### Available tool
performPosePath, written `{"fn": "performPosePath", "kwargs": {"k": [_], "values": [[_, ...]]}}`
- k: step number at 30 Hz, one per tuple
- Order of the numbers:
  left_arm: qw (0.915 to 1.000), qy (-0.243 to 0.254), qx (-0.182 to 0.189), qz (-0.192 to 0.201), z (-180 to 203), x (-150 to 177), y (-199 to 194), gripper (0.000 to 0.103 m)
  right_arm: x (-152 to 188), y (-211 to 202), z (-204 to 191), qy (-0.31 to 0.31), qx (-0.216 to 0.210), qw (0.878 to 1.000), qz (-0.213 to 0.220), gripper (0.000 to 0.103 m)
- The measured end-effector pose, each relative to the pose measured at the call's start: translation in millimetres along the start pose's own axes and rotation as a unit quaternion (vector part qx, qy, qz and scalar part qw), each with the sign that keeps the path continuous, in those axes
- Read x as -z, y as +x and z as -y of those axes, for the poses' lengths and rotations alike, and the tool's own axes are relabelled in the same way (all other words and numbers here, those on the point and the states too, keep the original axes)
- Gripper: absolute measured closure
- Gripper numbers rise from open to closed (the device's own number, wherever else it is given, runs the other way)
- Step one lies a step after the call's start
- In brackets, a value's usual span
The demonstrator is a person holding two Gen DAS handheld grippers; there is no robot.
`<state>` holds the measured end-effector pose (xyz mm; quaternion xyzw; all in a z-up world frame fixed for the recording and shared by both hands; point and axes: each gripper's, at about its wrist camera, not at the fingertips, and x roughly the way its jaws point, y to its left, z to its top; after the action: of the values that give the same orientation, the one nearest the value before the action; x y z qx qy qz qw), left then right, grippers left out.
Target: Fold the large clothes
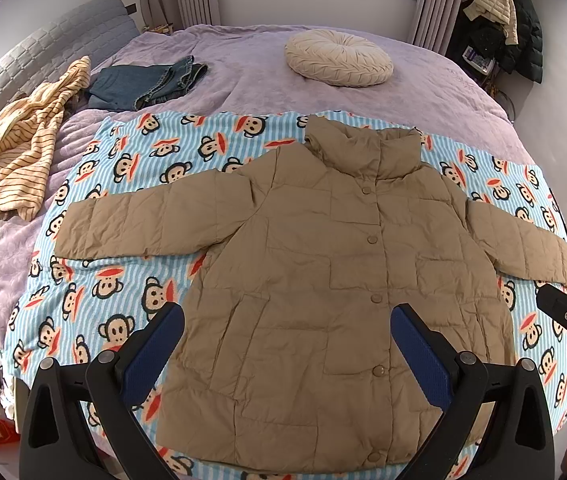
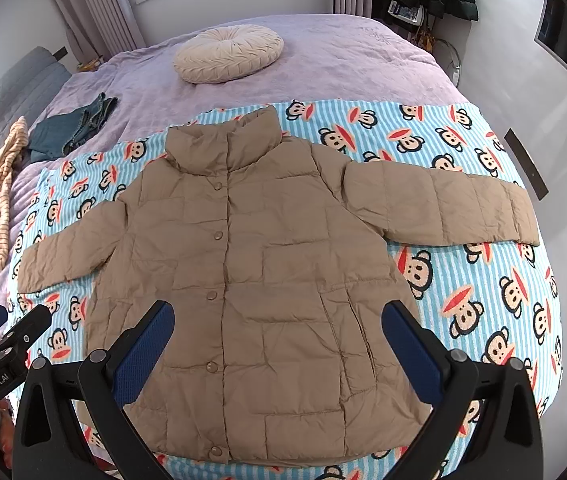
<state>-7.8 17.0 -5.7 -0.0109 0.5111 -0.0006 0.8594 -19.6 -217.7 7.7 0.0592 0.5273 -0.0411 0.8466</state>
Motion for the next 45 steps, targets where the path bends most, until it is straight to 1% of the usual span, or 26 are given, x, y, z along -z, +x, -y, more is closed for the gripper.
{"fn": "performPosePath", "kwargs": {"k": [11,15,22,26,28,31,35,38,40,42,45], "values": [[1.0,-0.001,0.001,-0.002,-0.5,0.9,0.5,0.0,0.3,0.7,-1.8,-0.001,0.0,1.0,-0.002,0.0],[1.0,-0.003,0.005,-0.006,4.9,0.4,2.5,0.0,1.4,0.7,-3.4,-0.001,0.001,1.0,-0.004,0.0],[0.9998,-0.006,0.014,-0.011,2.6,2.1,4.5,0.0,4.9,9.0,-7.2,-0.003,0.005,1.0,-0.018,0.0],[0.9995,-0.017,0.018,-0.018,-9.7,0.5,9.8,0.0,4.9,20.2,-11.5,0.002,-0.005,0.999,-0.035,0.0],[0.9989,-0.032,0.02,-0.028,-20.4,2.1,17.5,0.0,5.8,25.6,-13.8,0.002,-0.016,0.999,-0.044,0.0],[0.9969,-0.048,0.041,-0.048,-38.9,5.1,34.3,0.0,8.9,39.3,-27.0,-0.016,0.002,0.998,-0.058,0.0],[0.9944,-0.077,0.045,-0.056,-72.1,10.4,60.4,0.0,17.3,58.9,-48.4,-0.033,-0.004,0.997,-0.075,0.0],[0.9905,-0.114,0.053,-0.055,-106.5,12.7,87.8,0.0,23.4,83.0,-61.9,-0.021,-0.033,0.995,-0.096,0.0],[0.9882,-0.133,0.056,-0.051,-127.0,14.7,104.4,0.0,29.6,101.5,-71.3,-0.014,-0.055,0.994,-0.098,0.0],[0.9853,-0.153,0.061,-0.047,-147.9,16.1,127.1,0.0,37.1,119.4,-84.0,-0.019,-0.068,0.992,-0.105,0.0],[0.9772,-0.188,0.09,-0.038,-179.2,15.3,163.6,0.0,46.7,142.3,-105.7,-0.032,-0.086,0.991,-0.1,0.0]]}}
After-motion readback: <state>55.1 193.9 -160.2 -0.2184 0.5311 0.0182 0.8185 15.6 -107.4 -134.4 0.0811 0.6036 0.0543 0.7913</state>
